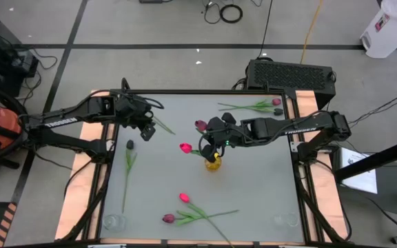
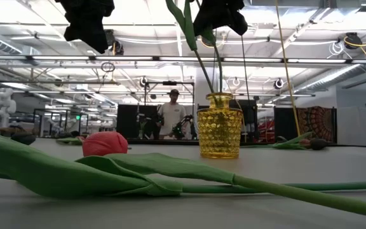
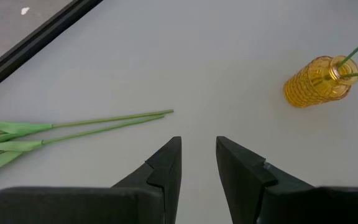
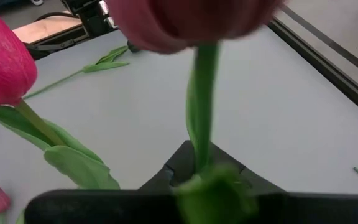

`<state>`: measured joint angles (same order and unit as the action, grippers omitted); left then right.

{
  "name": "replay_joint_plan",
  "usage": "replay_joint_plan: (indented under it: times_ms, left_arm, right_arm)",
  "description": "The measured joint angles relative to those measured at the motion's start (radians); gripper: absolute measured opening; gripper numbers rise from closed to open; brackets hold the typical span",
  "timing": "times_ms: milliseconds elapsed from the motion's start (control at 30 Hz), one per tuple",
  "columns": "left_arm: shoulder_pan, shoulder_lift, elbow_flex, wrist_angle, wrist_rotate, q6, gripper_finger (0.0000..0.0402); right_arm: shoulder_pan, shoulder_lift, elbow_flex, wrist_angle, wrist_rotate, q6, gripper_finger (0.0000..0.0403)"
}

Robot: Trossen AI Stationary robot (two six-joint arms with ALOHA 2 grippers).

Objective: Sort flowers into vase by color
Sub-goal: Put the top left red flower into the yellow vase, then put the bottom pink flower into the yellow vase

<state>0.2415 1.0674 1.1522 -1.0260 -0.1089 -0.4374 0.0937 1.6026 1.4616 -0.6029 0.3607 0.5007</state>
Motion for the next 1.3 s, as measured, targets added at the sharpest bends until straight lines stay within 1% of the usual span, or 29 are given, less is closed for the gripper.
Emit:
replay_joint_plan:
  times_ms: [433,633,867,1067,1300]
  left_arm:
    - [0.0,0.0,0.0,0.0,0.0,0.0,0.0107]
    - [0.0,0.0,0.0,0.0,0.0,0.0,0.0107]
    - [0.0,0.0,0.0,0.0,0.0,0.0,0.0107]
    - [0.0,0.0,0.0,0.002,0.0,-0.001,0.0107]
    - [0.0,0.0,0.0,0.003,0.003,-0.001,0.0107]
  right_arm:
    - [0.0,0.0,0.0,0.0,0.0,-0.01,0.0118]
    - [0.0,-0.001,0.0,0.0,0.0,-0.011,0.0145]
    - [0.0,-0.019,0.0,-0.004,0.0,-0.015,0.016]
    - [0.0,-0.081,0.0,-0.041,0.004,-0.006,0.016]
    - [0.0,-0.169,0.0,-0.127,0.004,0.051,0.016]
